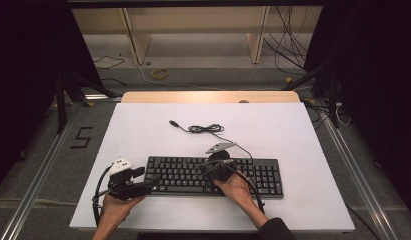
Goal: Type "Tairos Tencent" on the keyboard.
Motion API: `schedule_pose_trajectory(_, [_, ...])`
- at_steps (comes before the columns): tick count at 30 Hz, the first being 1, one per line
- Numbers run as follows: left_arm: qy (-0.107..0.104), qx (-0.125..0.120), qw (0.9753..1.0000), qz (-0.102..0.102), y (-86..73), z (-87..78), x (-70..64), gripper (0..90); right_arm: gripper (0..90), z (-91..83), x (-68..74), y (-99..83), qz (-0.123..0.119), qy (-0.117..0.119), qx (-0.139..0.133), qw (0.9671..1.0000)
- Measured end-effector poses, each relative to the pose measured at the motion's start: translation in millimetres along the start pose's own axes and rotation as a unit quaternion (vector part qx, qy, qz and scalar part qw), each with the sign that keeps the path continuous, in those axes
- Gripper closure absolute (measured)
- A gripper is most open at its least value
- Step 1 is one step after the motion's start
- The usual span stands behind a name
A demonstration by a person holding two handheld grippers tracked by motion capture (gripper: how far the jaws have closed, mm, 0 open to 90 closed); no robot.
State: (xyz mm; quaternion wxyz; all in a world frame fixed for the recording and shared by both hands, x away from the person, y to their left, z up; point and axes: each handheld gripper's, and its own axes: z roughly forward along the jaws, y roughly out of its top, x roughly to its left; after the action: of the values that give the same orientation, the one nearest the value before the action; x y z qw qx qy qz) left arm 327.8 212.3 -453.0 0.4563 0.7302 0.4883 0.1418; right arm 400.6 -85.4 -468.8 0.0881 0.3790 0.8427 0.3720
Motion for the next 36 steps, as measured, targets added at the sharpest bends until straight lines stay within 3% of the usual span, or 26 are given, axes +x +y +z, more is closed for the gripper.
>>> schedule_pose_trajectory(11, [0.000, 0.001, 1.0000, -0.001, 0.0, 0.2, 0.6, 27.1, 90.0, 3.5, 3.0, -2.6, -0.010, -0.015, 0.015, 0.9997])
schedule_pose_trajectory(14, [0.000, 0.001, 1.0000, -0.002, -0.1, 0.5, 1.6, 27.3, 90.0, 3.4, 2.3, -2.4, -0.001, -0.013, 0.014, 0.9998])
schedule_pose_trajectory(21, [-0.003, 0.002, 1.0000, -0.002, 0.7, 3.2, 2.5, 29.3, 89.8, -9.9, -0.1, -2.9, 0.016, 0.004, -0.024, 0.9996])
schedule_pose_trajectory(27, [-0.005, 0.010, 0.9999, 0.006, 3.3, 9.0, 0.3, 38.0, 72.4, -23.5, -5.2, -5.6, 0.028, 0.033, -0.053, 0.9976])
schedule_pose_trajectory(36, [-0.011, 0.037, 0.9989, 0.025, 6.6, 26.9, -1.0, 64.4, 50.8, -36.3, -6.2, -13.0, 0.031, 0.054, -0.076, 0.9952])
